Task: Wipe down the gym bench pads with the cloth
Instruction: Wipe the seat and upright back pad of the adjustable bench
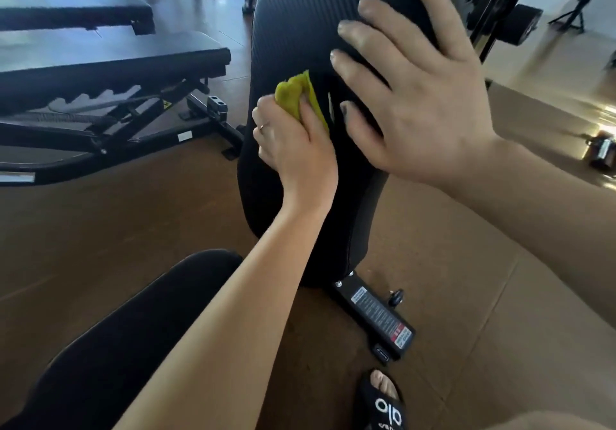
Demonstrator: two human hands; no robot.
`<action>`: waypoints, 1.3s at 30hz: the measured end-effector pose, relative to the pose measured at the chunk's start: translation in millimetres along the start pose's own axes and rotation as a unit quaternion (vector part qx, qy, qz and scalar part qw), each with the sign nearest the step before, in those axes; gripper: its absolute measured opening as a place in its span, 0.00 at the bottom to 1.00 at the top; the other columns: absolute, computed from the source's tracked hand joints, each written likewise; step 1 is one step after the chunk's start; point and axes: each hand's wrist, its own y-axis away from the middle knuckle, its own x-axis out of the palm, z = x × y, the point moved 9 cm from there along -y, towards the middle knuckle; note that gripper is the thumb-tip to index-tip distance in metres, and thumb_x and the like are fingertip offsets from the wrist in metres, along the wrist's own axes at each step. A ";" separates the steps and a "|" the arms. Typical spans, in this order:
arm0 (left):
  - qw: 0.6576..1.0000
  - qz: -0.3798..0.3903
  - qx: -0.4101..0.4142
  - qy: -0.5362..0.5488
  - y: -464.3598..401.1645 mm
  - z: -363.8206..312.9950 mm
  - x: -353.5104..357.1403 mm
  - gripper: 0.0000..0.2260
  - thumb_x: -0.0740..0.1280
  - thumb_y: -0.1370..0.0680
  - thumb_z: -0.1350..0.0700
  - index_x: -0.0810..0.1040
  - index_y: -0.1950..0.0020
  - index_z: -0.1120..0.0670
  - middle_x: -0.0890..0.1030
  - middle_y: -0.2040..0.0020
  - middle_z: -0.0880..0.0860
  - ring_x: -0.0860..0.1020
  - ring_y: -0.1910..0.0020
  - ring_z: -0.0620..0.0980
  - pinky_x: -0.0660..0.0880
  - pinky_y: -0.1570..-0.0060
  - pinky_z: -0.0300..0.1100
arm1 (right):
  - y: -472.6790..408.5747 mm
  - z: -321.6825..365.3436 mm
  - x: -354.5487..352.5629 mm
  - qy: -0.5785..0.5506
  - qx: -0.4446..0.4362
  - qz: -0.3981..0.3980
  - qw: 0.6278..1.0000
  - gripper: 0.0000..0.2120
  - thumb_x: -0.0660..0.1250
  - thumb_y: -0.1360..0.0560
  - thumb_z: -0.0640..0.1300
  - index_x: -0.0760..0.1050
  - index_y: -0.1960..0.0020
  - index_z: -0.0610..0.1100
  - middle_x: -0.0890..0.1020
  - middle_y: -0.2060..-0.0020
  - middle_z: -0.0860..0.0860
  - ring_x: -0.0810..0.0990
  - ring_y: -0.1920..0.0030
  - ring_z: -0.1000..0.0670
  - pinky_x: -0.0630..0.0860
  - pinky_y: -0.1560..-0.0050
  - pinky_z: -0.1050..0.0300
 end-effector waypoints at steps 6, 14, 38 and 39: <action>0.998 -0.038 0.059 0.004 24.4 42.9 -0.4 0.15 0.56 0.17 0.51 0.71 0.43 0.62 0.74 0.49 0.51 0.72 0.51 0.52 0.73 0.47 0.58 | 4.3 4.1 -0.9 -0.050 -0.019 -0.097 0.994 0.17 0.61 0.17 0.45 0.82 0.39 0.35 0.83 0.37 0.42 0.77 0.30 0.38 0.61 0.24 0.32; 0.999 -0.006 0.037 0.003 49.7 47.1 -2.0 0.14 0.56 0.17 0.51 0.71 0.46 0.61 0.74 0.51 0.56 0.74 0.52 0.56 0.73 0.47 0.63 | 6.0 4.7 -3.4 -0.106 -0.036 -0.172 0.979 0.15 0.65 0.22 0.43 0.84 0.43 0.36 0.86 0.44 0.45 0.79 0.32 0.38 0.59 0.25 0.35; 0.999 0.032 0.017 -0.030 100.8 108.1 -2.5 0.14 0.53 0.17 0.50 0.69 0.44 0.60 0.70 0.49 0.51 0.72 0.50 0.53 0.73 0.45 0.60 | 7.6 5.0 -5.9 -0.129 0.058 -0.215 0.966 0.11 0.66 0.19 0.43 0.86 0.50 0.40 0.87 0.48 0.50 0.84 0.41 0.44 0.75 0.39 0.43; 0.999 0.034 0.000 -0.031 103.1 113.1 -3.3 0.13 0.53 0.17 0.49 0.69 0.44 0.58 0.70 0.49 0.50 0.72 0.50 0.52 0.73 0.45 0.59 | 7.0 4.9 -5.7 -0.118 0.078 -0.214 0.967 0.11 0.66 0.19 0.42 0.86 0.50 0.39 0.87 0.49 0.49 0.84 0.40 0.44 0.74 0.36 0.42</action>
